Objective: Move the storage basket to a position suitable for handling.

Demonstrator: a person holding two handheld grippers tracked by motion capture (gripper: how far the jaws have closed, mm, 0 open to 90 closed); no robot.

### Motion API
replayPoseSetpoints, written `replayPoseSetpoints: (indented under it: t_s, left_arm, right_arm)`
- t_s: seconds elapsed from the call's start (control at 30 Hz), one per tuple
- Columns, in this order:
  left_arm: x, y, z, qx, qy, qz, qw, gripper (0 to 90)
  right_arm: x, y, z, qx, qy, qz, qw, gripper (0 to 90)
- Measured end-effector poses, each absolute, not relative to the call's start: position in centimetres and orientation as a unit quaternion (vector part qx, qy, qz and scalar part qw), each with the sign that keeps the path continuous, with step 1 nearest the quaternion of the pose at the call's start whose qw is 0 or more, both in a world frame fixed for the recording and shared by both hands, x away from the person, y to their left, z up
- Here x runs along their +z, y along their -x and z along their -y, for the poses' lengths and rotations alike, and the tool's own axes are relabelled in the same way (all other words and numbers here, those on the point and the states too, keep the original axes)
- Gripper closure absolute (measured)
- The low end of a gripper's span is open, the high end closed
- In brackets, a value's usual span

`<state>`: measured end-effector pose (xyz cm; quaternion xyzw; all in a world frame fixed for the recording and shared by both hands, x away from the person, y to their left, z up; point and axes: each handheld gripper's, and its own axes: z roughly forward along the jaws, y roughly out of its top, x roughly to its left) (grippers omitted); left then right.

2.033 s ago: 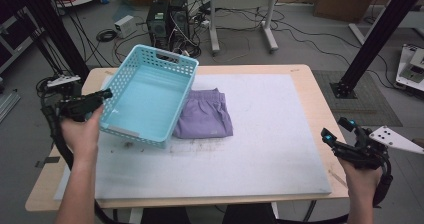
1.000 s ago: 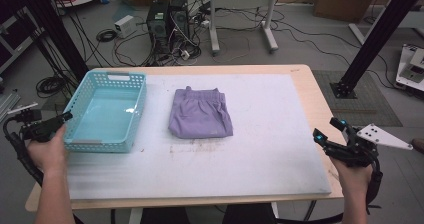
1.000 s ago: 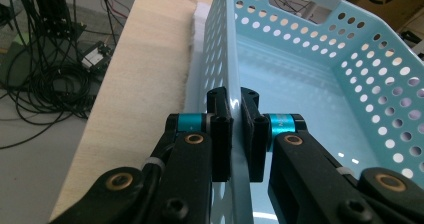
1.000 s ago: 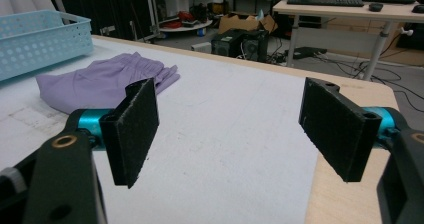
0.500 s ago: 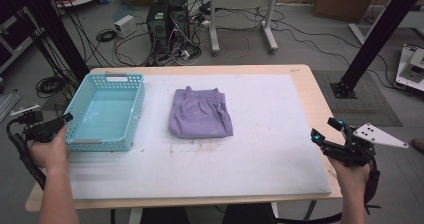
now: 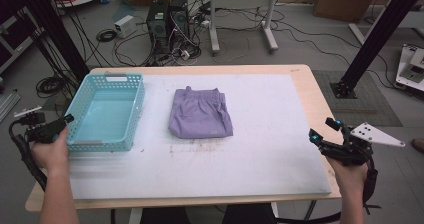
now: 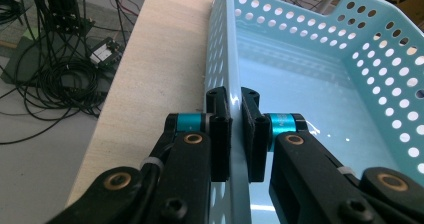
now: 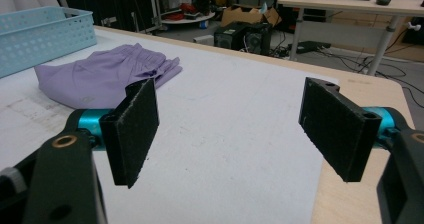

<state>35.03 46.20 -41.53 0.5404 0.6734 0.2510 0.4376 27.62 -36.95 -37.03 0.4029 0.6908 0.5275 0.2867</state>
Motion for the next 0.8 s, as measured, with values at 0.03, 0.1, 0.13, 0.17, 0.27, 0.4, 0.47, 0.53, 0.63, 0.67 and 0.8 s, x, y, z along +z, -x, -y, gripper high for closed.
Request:
replayPoseSetpoints:
  t_s: [0.03, 0.1, 0.13, 0.17, 0.27, 0.4, 0.47, 0.53, 0.63, 0.67, 0.8]
  left_arm:
    - [-41.5, -35.0, -46.3, 0.248, -0.539, -0.674, 0.439, 80.9]
    - [-41.6, -35.1, -46.3, 0.250, -0.544, -0.677, 0.428, 63.6]
    - [-41.6, -35.1, -46.4, 0.246, -0.549, -0.679, 0.421, 63.6]
    - [-41.6, -35.1, -46.4, 0.245, -0.554, -0.678, 0.417, 58.4]
    - [-41.3, -34.8, -46.5, 0.253, -0.553, -0.672, 0.422, 50.5]
    - [-40.6, -34.2, -46.8, 0.273, -0.555, -0.660, 0.426, 43.5]
    - [-40.1, -33.7, -46.8, 0.287, -0.560, -0.652, 0.424, 39.5]
    - [-39.6, -33.2, -46.8, 0.297, -0.566, -0.639, 0.428, 33.3]
    - [-38.6, -32.3, -46.4, 0.311, -0.576, -0.611, 0.446, 30.3]
    - [-38.2, -32.1, -46.1, 0.314, -0.585, -0.600, 0.446, 30.3]
    - [-35.7, -30.8, -44.1, 0.341, -0.617, -0.546, 0.453, 27.3]
  right_arm:
    - [-37.0, -27.6, 36.9, 0.527, -0.404, -0.691, 0.285, 24.4]
    - [-36.9, -27.6, 36.9, 0.527, -0.402, -0.691, 0.287, 24.4]
    - [-36.9, -27.6, 36.9, 0.527, -0.402, -0.691, 0.287, 24.4]
    - [-36.9, -27.6, 36.8, 0.527, -0.401, -0.691, 0.288, 24.4]
    - [-37.0, -27.6, 36.8, 0.526, -0.402, -0.692, 0.286, 24.4]
    - [-37.0, -27.6, 36.5, 0.525, -0.399, -0.695, 0.286, 24.4]
    - [-36.9, -27.6, 36.3, 0.526, -0.397, -0.696, 0.285, 24.4]
    - [-36.9, -27.7, 36.2, 0.527, -0.395, -0.697, 0.284, 24.4]
    - [-37.0, -27.8, 36.2, 0.528, -0.394, -0.697, 0.283, 24.4]
    - [-37.1, -27.9, 36.2, 0.528, -0.393, -0.698, 0.283, 24.4]
    - [-37.3, -28.2, 36.0, 0.528, -0.392, -0.699, 0.281, 24.4]
